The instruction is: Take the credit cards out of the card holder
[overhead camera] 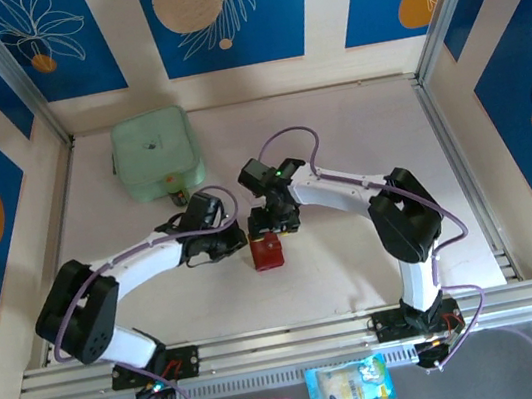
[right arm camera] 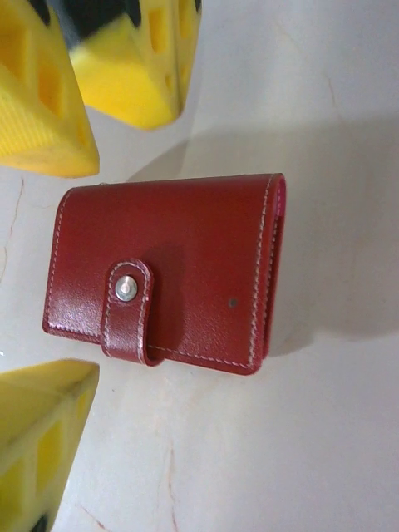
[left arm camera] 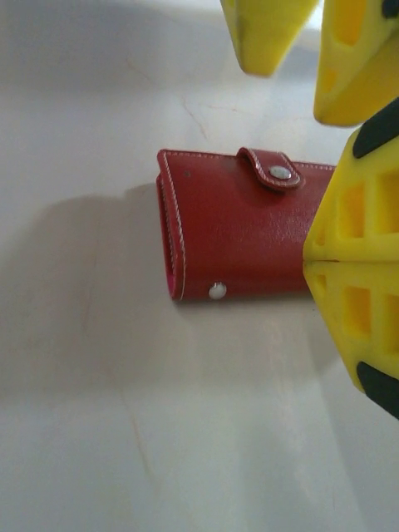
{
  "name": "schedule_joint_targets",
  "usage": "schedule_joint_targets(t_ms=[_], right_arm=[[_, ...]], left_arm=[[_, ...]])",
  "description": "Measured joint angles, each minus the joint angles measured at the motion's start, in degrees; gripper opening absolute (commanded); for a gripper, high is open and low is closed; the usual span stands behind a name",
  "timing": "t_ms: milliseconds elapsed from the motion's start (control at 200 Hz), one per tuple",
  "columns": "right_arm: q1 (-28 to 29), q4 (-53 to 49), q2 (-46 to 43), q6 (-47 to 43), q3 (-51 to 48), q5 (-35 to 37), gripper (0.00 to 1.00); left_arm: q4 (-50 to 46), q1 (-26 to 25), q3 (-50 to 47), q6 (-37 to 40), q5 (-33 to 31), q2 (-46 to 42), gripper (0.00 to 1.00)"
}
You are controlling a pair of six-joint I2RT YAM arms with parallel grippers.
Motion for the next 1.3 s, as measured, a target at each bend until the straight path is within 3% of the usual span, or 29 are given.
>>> schedule_joint_targets(t_ms=[255,1000,1301], right_arm=[[0.31,0.00,2.56,0.17,0.02,-0.37,0.38],[0.31,0.22,6.32,0.22,0.00,-0.42,0.35],[0.22,0.44,6.32,0.72,-0.57,-0.24,0.25]], left_arm=[[5.49,-0.07,-2.10,-4.02,3.06,2.71,0.00],[11.45,-0.04,-4.50,-9.88,5.64,5.40,0.00],[11.32,0.09,-4.50,-9.86,5.77,5.42,0.00]])
